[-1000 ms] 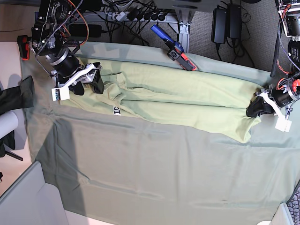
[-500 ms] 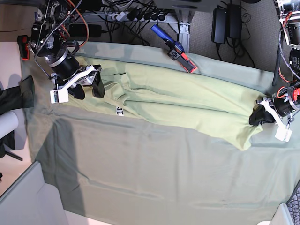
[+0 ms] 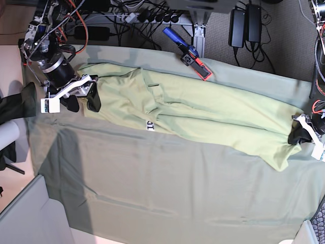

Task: Fold the T-shirt properly
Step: 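Lift the strip end with the left gripper and fold it toward the right gripper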

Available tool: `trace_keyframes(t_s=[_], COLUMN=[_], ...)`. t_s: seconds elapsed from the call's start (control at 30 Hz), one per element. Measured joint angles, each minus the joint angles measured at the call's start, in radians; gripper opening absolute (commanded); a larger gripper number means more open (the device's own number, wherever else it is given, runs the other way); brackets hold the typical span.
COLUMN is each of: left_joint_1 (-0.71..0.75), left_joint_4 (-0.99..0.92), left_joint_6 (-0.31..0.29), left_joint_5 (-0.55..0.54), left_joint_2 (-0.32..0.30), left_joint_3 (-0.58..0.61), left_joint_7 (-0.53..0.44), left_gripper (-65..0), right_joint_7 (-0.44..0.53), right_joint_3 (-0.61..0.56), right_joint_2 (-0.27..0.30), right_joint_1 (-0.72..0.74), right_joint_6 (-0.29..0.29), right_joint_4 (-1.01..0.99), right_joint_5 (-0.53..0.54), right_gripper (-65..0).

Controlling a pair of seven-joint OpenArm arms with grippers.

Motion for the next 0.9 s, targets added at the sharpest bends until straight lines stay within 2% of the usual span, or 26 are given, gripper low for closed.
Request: trace_keyframes(t_s=[0.17, 0.37, 0.57, 0.7, 0.9], left_joint_1=[-0.072, -0.06, -0.047, -0.029, 0.014], left_joint_4=[-0.053, -0.026, 0.098, 0.18, 0.211], left_joint_6=[0.0, 0.001, 0.001, 0.001, 0.001], left_joint_5=[-0.003, -0.103, -0.185, -0.188, -0.182], left_joint_2=[-0.037, -0.038, -0.035, -0.006, 0.088], left_joint_3=[0.0, 0.0, 0.0, 0.0, 0.063], left_joint_7=[0.006, 0.14, 0.208, 0.214, 0.221], left_gripper=[-65.0, -65.0, -65.0, -65.0, -65.0], right_joint_7=[-0.033, -0.03, -0.025, -0.025, -0.024], right_joint_3=[0.041, 0.04, 0.04, 0.04, 0.04], right_joint_2=[0.0, 0.0, -0.001, 0.0, -0.001], right_joint_1=[0.0, 0.0, 0.0, 0.0, 0.0], right_joint_6=[0.0, 0.0, 0.0, 0.0, 0.0], right_joint_4=[0.001, 0.001, 0.001, 0.001, 0.001], right_joint_5=[0.011, 0.019, 0.019, 0.018, 0.018], right_gripper=[-23.0, -23.0, -23.0, -23.0, -23.0])
